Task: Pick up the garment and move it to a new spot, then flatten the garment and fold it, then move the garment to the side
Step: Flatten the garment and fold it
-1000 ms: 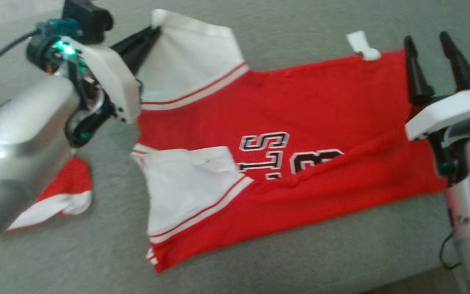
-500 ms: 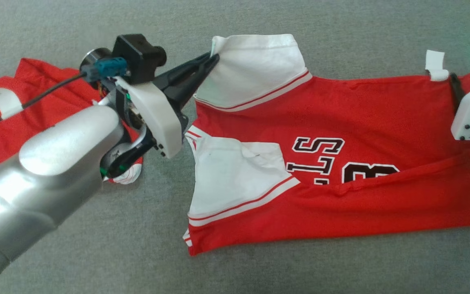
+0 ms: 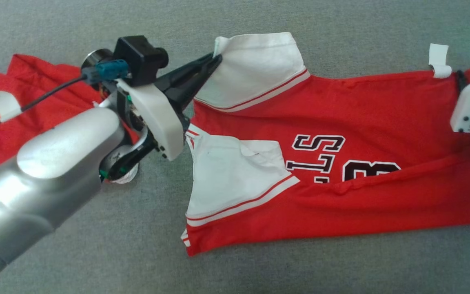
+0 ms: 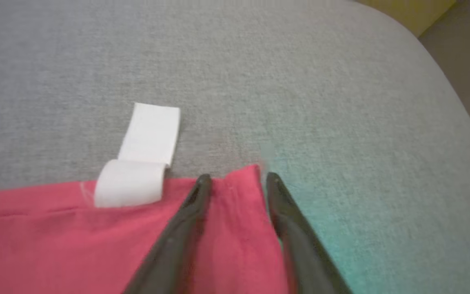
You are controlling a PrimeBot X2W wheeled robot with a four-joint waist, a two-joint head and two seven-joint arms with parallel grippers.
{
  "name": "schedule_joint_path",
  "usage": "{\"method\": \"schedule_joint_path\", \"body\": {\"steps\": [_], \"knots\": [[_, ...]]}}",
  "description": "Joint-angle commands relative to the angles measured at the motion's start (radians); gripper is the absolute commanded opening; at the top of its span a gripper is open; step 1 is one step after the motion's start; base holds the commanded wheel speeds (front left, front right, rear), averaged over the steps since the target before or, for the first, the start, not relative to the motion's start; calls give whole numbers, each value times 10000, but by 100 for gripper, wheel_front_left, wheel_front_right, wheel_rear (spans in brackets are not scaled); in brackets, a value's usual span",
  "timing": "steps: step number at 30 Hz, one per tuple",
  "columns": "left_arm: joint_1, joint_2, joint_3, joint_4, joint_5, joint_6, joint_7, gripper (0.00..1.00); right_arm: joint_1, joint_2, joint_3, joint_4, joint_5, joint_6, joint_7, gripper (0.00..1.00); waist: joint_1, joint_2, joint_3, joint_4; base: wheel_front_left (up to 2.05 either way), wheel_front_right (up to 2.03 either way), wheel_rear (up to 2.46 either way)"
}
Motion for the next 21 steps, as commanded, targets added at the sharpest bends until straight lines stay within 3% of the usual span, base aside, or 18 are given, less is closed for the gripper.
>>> {"method": "schedule_joint_path", "body": {"steps": [1, 14, 21], "knots": [[-367, 384, 564, -80, -55, 112, -23, 0, -139, 79, 303, -194, 45, -7, -252, 0, -1, 0, -28, -61, 0, 0, 0], [-931, 299, 1136, 1448, 319, 667, -978, 0, -1076, -190, 1769, -857, 1917, -7, -2363, 0, -1, 0, -145, -566, 0, 0, 0], [-1956, -212, 1102, 2779, 1132, 512, -1596, 0, -1577, -393, 2504, -1309, 3347, -7, -3097, 0, -1, 0, 184, -700, 0, 0, 0]]}}
